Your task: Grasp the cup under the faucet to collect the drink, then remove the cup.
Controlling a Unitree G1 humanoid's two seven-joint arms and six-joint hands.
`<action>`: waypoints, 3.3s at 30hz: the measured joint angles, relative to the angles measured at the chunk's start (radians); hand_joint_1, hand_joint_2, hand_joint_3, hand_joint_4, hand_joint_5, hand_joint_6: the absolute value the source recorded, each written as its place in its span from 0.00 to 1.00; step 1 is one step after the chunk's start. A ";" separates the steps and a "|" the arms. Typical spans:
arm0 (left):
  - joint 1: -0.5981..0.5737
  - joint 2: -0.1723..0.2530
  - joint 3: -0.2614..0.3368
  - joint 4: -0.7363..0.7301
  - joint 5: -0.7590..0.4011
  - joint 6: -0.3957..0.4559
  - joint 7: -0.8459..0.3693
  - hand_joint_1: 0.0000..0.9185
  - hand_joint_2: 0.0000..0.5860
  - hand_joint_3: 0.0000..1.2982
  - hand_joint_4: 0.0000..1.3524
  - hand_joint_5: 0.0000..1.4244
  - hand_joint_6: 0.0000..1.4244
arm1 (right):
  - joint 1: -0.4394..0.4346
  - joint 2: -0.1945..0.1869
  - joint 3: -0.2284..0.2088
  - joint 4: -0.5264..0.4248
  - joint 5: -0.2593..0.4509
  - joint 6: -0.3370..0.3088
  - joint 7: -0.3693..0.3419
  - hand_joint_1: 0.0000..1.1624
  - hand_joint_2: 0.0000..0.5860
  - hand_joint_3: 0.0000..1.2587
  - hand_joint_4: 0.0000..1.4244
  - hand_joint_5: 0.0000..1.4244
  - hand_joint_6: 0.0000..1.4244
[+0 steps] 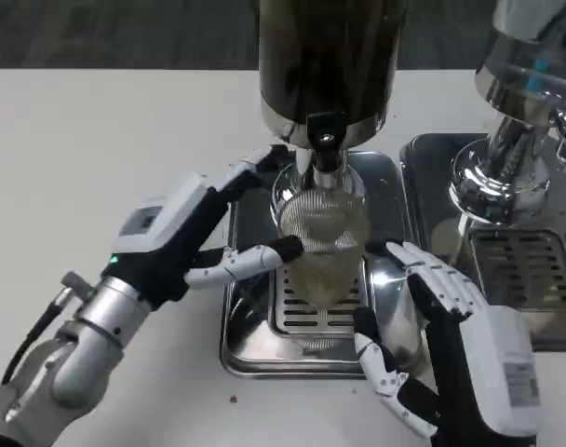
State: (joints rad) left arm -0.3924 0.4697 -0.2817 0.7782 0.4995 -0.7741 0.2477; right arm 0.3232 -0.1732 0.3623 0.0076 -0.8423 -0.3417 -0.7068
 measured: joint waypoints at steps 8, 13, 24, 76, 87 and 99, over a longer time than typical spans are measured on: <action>0.102 0.111 0.139 -0.161 -0.284 -0.074 -0.214 0.00 0.20 0.21 0.20 0.21 0.17 | -0.014 -0.001 -0.002 0.027 0.014 -0.006 0.000 0.36 0.79 0.23 0.17 0.17 0.16; 0.082 0.127 0.197 -0.198 -0.679 -0.042 -0.593 0.00 0.18 0.25 0.21 0.21 0.17 | -0.033 0.000 -0.002 0.040 0.023 -0.008 0.000 0.36 0.79 0.23 0.17 0.17 0.16; -0.127 0.117 0.345 -0.282 -1.132 0.508 -1.245 0.00 0.15 0.16 0.13 0.16 0.12 | -0.051 0.005 -0.004 0.076 0.047 -0.024 -0.001 0.36 0.79 0.23 0.17 0.17 0.16; -0.297 -0.136 0.302 -0.010 -0.748 0.263 -1.365 0.00 0.14 0.16 0.11 0.13 0.05 | -0.036 0.049 -0.026 0.107 0.087 -0.024 -0.035 0.36 0.79 0.24 0.18 0.18 0.14; -0.296 -0.113 0.253 0.041 -0.648 0.004 -1.274 0.00 0.16 0.13 0.06 0.07 0.02 | -0.033 0.049 -0.026 0.107 0.092 -0.024 -0.033 0.36 0.79 0.24 0.18 0.17 0.14; -0.286 -0.095 0.208 0.063 -0.606 -0.115 -1.200 0.00 0.15 0.12 0.05 0.05 0.01 | -0.030 0.046 -0.029 0.107 0.124 -0.031 -0.027 0.37 0.55 0.16 0.13 0.15 0.13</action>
State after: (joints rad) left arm -0.6786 0.3752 -0.0736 0.8416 -0.1068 -0.8895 -0.9524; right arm 0.2931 -0.1274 0.3331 0.1144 -0.7183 -0.3724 -0.7336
